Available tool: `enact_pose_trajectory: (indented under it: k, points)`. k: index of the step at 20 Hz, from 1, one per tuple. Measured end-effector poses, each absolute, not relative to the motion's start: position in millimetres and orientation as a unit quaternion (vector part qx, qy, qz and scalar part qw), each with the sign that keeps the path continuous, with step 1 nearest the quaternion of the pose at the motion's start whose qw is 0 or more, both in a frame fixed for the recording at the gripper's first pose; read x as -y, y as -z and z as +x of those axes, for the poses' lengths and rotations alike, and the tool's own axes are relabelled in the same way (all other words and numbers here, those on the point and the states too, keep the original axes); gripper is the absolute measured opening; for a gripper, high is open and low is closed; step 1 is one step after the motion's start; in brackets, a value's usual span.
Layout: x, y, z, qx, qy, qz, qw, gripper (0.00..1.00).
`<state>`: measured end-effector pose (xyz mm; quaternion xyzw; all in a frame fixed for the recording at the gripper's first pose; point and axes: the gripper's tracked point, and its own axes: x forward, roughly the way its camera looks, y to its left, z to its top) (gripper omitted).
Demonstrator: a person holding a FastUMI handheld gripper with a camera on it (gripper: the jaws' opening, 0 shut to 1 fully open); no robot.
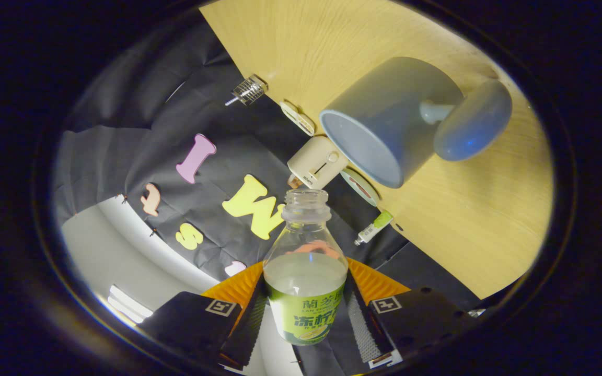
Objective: Take the bottle from table, then pour the juice into the cup, finally place the bottle on the coaster
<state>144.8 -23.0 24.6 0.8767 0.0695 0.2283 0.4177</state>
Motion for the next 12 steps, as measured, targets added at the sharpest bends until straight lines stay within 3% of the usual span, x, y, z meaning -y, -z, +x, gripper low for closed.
enact_pose_trajectory:
  k: [7, 12]
  points:
    - [0.3, -24.1, 135.7, -0.065, -0.23, 0.782, 0.576, 0.79]
    - [3.1, -34.6, 134.9, -0.032, -0.208, 0.633, 0.745, 0.79]
